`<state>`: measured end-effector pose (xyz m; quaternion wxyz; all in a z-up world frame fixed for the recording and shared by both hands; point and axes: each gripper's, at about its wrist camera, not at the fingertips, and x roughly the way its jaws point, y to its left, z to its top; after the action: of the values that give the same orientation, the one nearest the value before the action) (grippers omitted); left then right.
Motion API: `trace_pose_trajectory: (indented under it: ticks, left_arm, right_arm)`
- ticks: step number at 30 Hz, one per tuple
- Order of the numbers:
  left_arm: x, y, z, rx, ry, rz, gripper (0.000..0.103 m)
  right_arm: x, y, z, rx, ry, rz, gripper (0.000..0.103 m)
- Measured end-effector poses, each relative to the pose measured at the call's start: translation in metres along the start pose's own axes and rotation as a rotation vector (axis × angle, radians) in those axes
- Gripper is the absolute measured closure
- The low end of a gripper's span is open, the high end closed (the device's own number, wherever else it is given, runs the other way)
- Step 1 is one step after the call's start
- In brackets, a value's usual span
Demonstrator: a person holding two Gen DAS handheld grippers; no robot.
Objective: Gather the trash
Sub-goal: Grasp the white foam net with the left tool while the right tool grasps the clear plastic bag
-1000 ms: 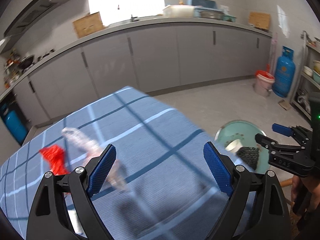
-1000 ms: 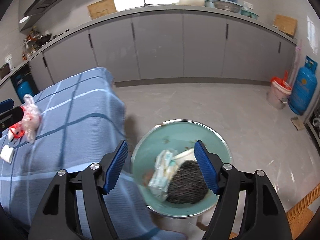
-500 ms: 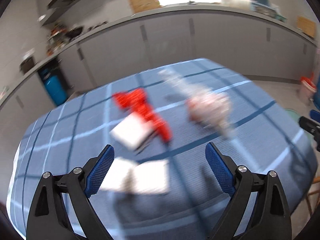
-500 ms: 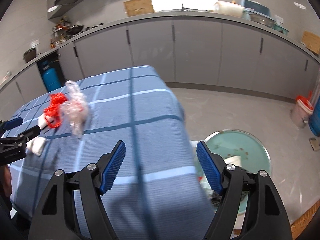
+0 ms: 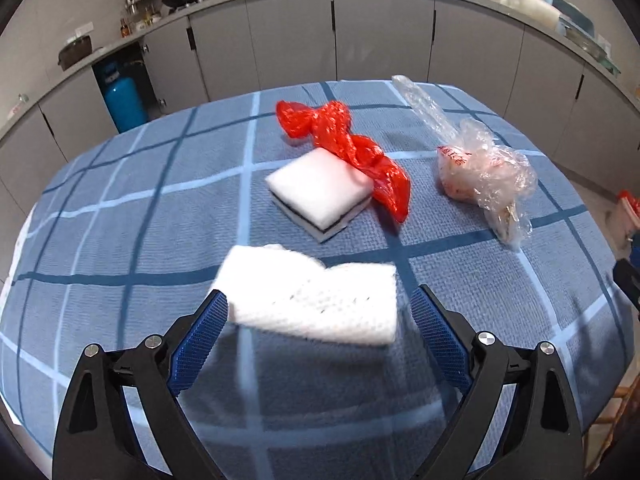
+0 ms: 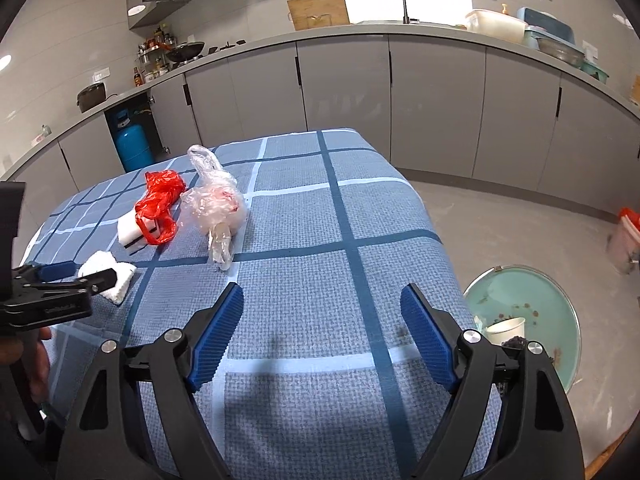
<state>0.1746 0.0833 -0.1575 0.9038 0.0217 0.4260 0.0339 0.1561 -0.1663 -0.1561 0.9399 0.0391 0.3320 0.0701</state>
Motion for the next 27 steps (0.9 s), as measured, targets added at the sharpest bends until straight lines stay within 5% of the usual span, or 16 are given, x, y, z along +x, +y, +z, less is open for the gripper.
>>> trace_pose_trajectory:
  ticks: [16, 21, 23, 27]
  left_arm:
    - [0.031, 0.016, 0.008, 0.008, 0.039, 0.077, 0.010]
    - [0.024, 0.020, 0.004, 0.037, 0.029, 0.069, 0.037]
    - [0.018, 0.021, 0.002, 0.049, 0.010, 0.077, 0.055]
    - [0.008, 0.027, 0.001, 0.064, -0.020, 0.086, 0.069]
  right_arm:
    - [0.014, 0.005, -0.002, -0.002, 0.026, 0.014, 0.022]
    - [0.018, 0.012, 0.000, -0.016, 0.032, 0.023, 0.022]
    - [0.018, 0.017, 0.001, -0.025, 0.034, 0.029, 0.022]
    - [0.019, 0.025, 0.007, -0.047, 0.027, 0.036, 0.022]
